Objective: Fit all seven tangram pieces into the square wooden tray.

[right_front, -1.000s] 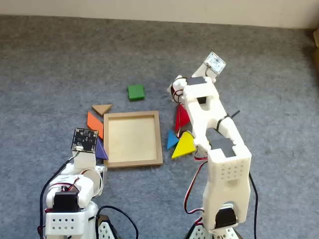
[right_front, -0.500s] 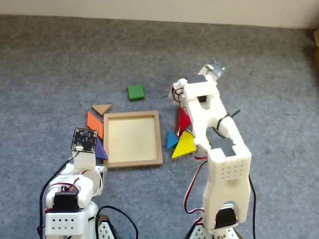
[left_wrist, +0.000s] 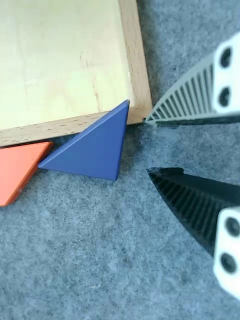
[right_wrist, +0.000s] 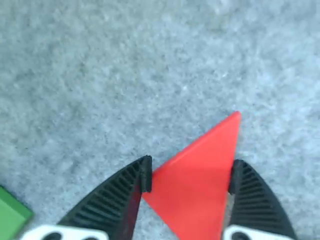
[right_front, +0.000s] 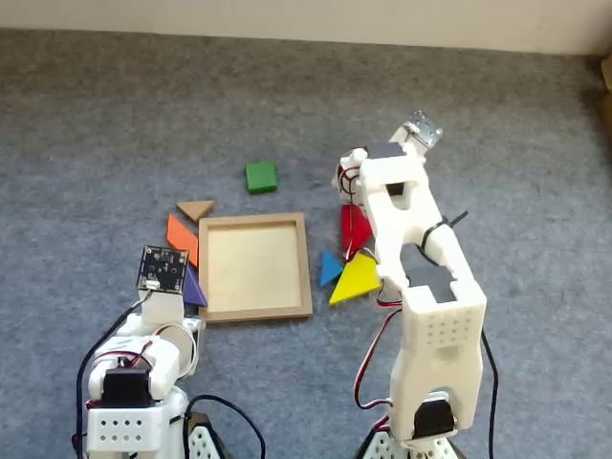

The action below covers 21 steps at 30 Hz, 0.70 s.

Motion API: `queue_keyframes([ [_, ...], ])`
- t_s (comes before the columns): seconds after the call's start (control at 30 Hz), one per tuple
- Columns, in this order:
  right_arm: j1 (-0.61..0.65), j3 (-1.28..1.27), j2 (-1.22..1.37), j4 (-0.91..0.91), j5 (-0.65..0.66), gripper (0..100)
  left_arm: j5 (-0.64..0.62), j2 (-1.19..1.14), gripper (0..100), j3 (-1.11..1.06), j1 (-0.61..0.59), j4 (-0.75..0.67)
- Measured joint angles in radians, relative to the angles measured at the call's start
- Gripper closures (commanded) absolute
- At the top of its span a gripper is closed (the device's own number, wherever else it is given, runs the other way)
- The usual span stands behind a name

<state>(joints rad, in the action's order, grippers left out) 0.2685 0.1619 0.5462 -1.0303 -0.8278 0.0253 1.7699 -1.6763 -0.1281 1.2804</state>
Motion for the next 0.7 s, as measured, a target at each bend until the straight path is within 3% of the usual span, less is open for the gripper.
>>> queue_keyframes([
  [0.23,0.003,0.0,0.0,0.0,0.092,77.0,0.0,0.0,86,0.0,0.0,0.0],
  [0.47,0.051,0.0,0.002,0.009,0.152,59.4,0.0,0.0,86,0.0,0.0,0.0],
  [0.7,0.1,0.0,0.003,0.003,0.161,59.9,0.0,0.0,86,0.0,0.0,0.0],
])
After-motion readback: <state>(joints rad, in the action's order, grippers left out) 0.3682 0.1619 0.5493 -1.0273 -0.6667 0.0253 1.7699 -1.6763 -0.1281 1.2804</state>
